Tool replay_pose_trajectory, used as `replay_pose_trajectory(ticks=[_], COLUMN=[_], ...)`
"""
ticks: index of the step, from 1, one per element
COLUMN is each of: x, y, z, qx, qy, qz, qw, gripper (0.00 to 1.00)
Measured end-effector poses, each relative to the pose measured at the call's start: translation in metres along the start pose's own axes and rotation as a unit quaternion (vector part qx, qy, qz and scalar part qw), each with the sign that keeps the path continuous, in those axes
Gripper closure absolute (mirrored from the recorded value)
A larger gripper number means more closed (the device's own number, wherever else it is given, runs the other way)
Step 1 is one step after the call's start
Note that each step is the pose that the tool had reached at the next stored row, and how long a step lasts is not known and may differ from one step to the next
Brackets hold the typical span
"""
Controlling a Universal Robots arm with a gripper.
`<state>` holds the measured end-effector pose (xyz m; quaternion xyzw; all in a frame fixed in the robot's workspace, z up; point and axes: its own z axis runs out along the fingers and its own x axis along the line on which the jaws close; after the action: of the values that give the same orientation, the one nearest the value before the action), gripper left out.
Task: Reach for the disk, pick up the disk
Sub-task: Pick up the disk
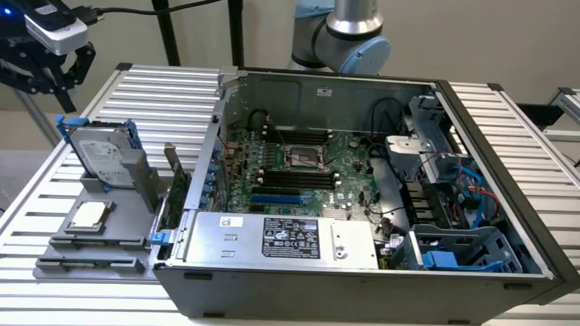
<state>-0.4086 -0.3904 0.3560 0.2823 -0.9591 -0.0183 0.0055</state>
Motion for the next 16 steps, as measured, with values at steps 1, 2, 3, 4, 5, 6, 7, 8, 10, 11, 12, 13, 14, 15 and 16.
replay_pose_trajectory(ticks=[1,2,3,4,5,6,7,8,10,11,12,13,14,15,16], x=[0.0000,0.0001,0.0000,0.0000,0.0000,0.0000,0.0000,0.0000,0.0000,0.0000,0.0000,0.0000,0.0000,0.0000,0.0000], y=[0.0000,0.0000,0.0000,0.0000,0.0000,0.0000,0.0000,0.0000,0.0000,0.0000,0.0000,0.0000,0.0000,0.0000,0.0000], z=[0.0000,0.0000,0.0001,0.0002,0.0001,0.0001,0.0001,0.0001,0.0001,0.0001,0.0001,0.0001,0.0001,0.0001,0.0001], qx=[0.0000,0.0000,0.0000,0.0000,0.0000,0.0000,0.0000,0.0000,0.0000,0.0000,0.0000,0.0000,0.0000,0.0000,0.0000], qy=[0.0004,0.0007,0.0009,0.0012,0.0017,0.0020,0.0023,0.0027,0.0034,0.0037,0.0041,0.0045,0.0048,0.0051,0.0055], qz=[-0.009,-0.018,-0.027,-0.036,-0.045,-0.054,-0.063,-0.072,-0.090,-0.099,-0.109,-0.117,-0.127,-0.136,-0.145], qw=[1.0000,0.9998,0.9996,0.9993,0.9990,0.9985,0.9980,0.9974,0.9959,0.9951,0.9940,0.9931,0.9919,0.9908,0.9894], gripper=[0.89,0.89,0.89,0.89,0.89,0.89,0.89,0.89,0.89,0.89,0.89,0.89,0.89,0.89,0.89])
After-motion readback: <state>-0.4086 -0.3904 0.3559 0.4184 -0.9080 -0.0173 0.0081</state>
